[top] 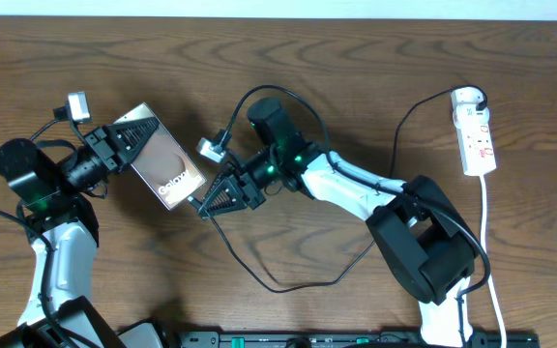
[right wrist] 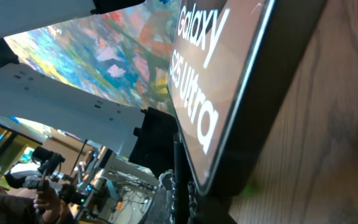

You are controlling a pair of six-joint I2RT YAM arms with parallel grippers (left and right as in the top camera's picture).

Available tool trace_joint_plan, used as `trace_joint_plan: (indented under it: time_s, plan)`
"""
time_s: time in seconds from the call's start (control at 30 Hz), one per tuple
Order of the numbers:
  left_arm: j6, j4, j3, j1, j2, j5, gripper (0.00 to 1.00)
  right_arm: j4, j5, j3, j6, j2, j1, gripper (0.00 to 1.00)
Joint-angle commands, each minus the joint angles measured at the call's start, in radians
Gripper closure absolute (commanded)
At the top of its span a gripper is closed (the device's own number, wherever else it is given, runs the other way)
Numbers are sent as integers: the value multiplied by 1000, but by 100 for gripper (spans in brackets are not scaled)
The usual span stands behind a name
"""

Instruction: Plug charger to phone and switch on socket

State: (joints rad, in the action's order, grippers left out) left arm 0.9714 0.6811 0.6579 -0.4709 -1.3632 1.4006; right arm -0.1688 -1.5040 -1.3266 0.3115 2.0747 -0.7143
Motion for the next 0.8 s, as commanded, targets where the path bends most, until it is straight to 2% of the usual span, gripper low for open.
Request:
trace_joint_plan:
  time_s: [0.0,0.4,0.77]
  plan:
    - [9,10,0,-2,11,5,93,-3,-13,0,10,-2,9,99]
    - [10,10,0,-1,11,5,92,-5,37,0,47,-2,8,99]
    - [10,10,0,-1,11,5,93,-104,66,0,138,-2,8,99]
